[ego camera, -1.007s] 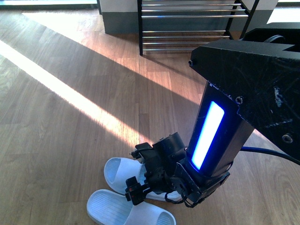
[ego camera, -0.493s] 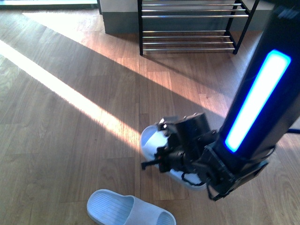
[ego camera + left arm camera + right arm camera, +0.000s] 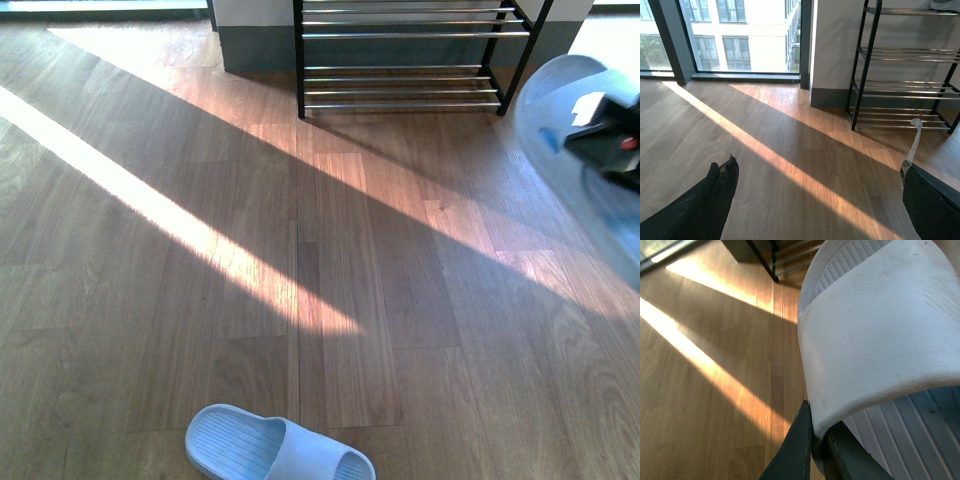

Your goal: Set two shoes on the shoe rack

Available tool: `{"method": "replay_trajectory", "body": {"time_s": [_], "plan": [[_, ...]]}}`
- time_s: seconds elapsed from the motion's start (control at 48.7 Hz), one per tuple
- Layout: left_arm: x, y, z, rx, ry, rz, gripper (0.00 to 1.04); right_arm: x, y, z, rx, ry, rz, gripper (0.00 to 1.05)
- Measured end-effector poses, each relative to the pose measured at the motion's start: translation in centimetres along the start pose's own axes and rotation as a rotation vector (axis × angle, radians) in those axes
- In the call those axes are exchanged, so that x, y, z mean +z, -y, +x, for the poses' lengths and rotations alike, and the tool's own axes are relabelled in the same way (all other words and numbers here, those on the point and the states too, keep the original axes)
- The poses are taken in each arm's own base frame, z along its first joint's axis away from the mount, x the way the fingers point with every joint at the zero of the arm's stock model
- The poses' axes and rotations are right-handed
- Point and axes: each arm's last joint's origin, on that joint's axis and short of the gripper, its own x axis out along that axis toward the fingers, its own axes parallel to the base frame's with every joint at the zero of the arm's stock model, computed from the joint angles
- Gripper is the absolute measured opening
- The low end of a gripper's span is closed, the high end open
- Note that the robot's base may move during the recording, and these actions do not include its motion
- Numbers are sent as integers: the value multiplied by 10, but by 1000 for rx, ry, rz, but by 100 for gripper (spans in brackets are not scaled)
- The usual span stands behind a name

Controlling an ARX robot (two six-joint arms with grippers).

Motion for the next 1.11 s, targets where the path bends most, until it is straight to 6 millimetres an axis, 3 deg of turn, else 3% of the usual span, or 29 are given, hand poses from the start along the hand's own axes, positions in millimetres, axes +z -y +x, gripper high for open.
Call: {"method": "replay_trajectory", "body": {"time_s": [0.123, 0.267, 1.11], "plan": [[0, 0, 0, 0, 0, 0, 95, 19, 8, -48, 1, 78, 15, 2], [0, 0, 0, 0, 0, 0, 95, 22, 13, -82, 24, 127, 10, 2], [0, 0, 0, -1, 0, 0, 95, 22, 15, -84, 14, 135, 12, 2]]}}
